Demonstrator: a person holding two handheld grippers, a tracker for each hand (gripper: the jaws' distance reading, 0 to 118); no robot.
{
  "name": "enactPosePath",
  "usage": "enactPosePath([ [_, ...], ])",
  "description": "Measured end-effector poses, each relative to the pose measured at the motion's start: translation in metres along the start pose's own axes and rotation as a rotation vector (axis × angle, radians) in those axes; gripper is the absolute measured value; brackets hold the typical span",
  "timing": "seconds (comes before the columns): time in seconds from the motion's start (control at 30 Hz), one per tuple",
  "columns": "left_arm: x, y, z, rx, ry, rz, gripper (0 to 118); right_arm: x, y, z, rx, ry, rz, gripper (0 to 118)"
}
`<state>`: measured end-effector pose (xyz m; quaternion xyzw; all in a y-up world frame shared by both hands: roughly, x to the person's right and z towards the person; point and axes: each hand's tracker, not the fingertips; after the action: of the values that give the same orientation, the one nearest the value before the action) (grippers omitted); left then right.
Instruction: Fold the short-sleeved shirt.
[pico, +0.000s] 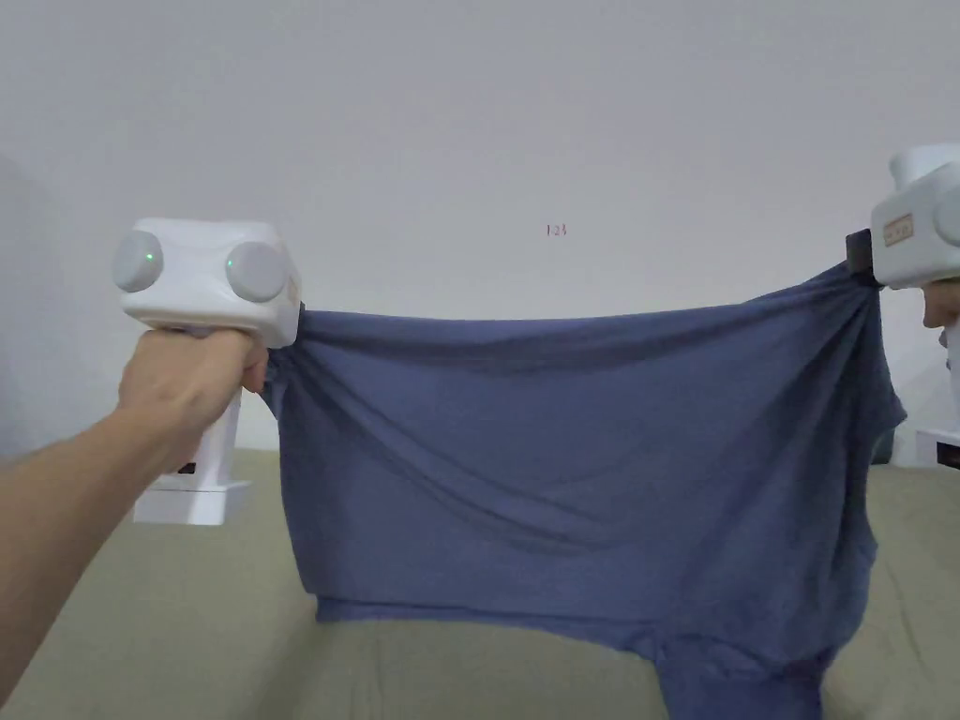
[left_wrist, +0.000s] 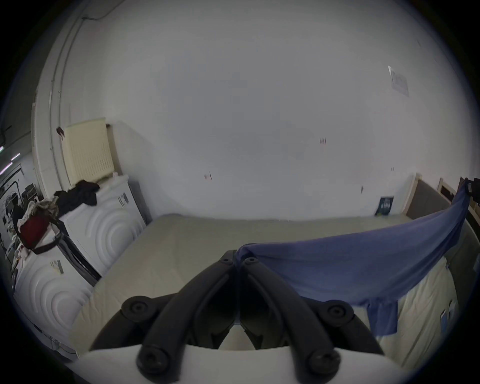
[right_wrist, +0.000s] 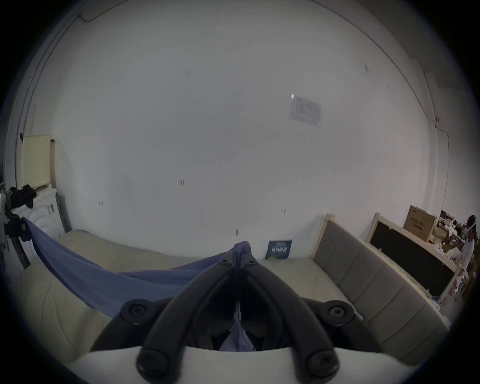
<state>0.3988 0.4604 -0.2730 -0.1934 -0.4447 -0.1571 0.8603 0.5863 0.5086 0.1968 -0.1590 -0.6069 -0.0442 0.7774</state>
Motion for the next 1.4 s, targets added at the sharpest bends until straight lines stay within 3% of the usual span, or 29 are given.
enactPosePath([
  [0.13,0.004,-0.065,-0.015,-0.085,-0.023,-0.051,0,0.001,-0.074,-0.005,-0.085,0.032,-0.04,3],
  [0.23,0.0,-0.125,-0.004,-0.135,-0.06,-0.058,0,0.0,-0.135,0.015,-0.189,0.053,0.034,3],
  [0.43,-0.023,-0.236,0.04,-0.266,-0.105,-0.075,0,0.008,-0.25,0.102,-0.261,0.107,-0.088,3],
  [0.53,-0.038,-0.284,0.073,-0.301,-0.129,-0.047,0,0.01,-0.308,0.155,-0.324,0.104,-0.061,3],
  [0.67,-0.059,-0.342,0.118,-0.36,-0.143,-0.067,0,0.02,-0.373,0.218,-0.37,0.135,-0.097,3],
  [1.0,-0.097,-0.436,0.224,-0.392,-0.152,-0.06,0,0.041,-0.448,0.32,-0.423,0.173,-0.17,3],
  [1.23,-0.11,-0.459,0.241,-0.409,-0.183,-0.001,2,0.043,-0.46,0.334,-0.445,0.183,-0.184,8],
  [1.27,-0.111,-0.459,0.241,-0.408,-0.186,0.003,11,0.041,-0.459,0.335,-0.444,0.184,-0.18,26],
  [1.3,-0.112,-0.461,0.241,-0.4,-0.189,0.018,44,0.039,-0.458,0.336,-0.446,0.18,-0.166,79],
  [1.33,-0.112,-0.461,0.242,-0.395,-0.189,0.02,85,0.037,-0.457,0.338,-0.453,0.152,-0.142,116],
  [1.37,-0.112,-0.463,0.242,-0.398,-0.185,0.03,108,0.035,-0.457,0.338,-0.461,0.154,-0.136,117],
  [1.4,-0.113,-0.464,0.242,-0.406,-0.176,0.022,115,0.035,-0.458,0.34,-0.475,0.153,-0.12,116],
])
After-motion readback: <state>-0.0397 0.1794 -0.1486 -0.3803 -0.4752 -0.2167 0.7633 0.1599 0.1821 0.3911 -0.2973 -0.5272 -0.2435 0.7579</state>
